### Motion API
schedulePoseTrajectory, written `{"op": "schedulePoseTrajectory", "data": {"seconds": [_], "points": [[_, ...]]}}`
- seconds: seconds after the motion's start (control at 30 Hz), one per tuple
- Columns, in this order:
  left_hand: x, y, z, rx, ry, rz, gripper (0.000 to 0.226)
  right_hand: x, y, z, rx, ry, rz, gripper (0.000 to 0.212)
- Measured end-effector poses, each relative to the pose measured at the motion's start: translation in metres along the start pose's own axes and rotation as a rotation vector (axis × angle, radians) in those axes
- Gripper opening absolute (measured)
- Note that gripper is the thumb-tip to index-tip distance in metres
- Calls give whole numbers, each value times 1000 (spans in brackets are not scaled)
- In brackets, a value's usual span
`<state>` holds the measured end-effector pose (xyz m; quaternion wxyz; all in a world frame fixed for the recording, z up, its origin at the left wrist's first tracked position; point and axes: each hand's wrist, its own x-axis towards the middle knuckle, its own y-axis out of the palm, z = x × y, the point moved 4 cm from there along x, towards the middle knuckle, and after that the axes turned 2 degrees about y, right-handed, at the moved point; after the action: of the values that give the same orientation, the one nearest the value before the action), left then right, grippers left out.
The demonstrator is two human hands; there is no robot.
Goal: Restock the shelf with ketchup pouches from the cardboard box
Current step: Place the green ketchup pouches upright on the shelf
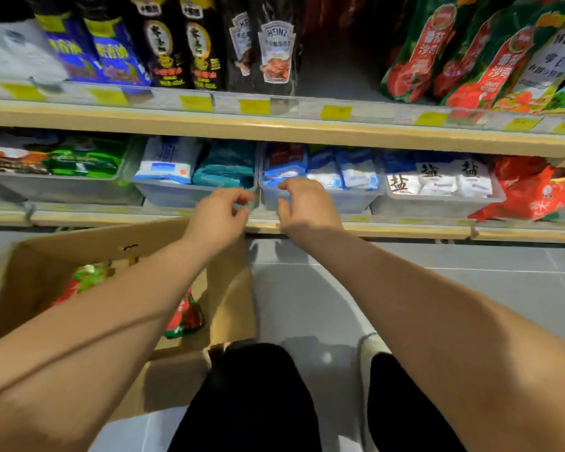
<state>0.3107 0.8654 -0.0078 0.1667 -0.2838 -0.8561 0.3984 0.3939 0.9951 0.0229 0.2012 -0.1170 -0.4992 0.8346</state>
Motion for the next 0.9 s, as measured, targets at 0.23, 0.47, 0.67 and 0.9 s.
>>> {"op": "schedulePoseTrajectory", "data": {"seconds": [0.23,0.47,0.67,0.9], "points": [[-75,-8,122,37,-224,55,25,-39,107,66,65,-57,178,32],[-145,23,231,3,-603,252,41,-61,217,97,88,6,431,27],[-162,59,269,-135,-681,355,52,-72,299,91,309,409,742,13],[-158,87,299,-254,-781,387,54,-81,364,67,408,786,748,27]]}}
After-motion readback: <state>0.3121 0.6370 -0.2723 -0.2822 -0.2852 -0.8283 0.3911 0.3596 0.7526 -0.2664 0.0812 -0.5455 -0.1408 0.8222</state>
